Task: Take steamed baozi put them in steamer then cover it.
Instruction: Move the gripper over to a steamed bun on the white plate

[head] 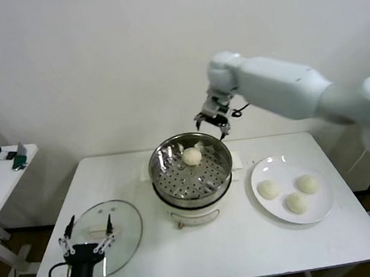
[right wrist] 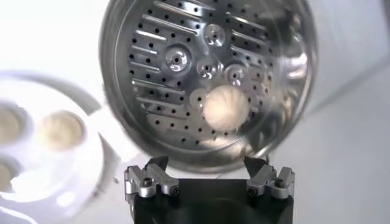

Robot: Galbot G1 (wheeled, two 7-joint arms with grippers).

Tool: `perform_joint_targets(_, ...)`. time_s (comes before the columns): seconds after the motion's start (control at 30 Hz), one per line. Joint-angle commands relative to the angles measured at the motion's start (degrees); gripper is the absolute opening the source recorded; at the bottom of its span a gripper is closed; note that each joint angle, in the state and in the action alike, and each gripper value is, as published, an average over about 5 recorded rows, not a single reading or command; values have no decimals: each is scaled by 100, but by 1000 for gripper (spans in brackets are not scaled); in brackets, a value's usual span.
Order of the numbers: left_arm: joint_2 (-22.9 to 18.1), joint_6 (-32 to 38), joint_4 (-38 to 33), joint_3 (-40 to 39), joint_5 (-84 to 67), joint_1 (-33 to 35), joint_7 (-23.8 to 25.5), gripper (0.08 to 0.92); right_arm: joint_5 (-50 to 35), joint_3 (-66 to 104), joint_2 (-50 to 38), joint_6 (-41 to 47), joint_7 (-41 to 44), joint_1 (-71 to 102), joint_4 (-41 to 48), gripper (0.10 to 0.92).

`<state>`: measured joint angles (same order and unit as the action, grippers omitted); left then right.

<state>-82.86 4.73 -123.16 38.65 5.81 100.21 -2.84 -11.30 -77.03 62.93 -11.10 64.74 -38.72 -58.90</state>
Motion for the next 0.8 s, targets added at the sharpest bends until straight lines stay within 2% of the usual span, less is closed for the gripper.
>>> perform_joint_targets(0.03,33,-35,1,-32,9,-32,-7,823,-1681,-894,-1631,1686,-444,-432,-688,823)
perform_joint_targets(0.33,42,-80,-15,2,29,15,-40,823,-1322,-239,-2238,2278,-506,1006,-645,823)
perform_joint_targets(0.63,20,-85,-31,51,29,133,-44,823,-349,620,-2032,2287,-401,2311,-141,823)
perform_joint_targets(0.8,-11,-78,-1,48,30,169,-44,823,-159,955,-1854,2275,-408,2758,60,823)
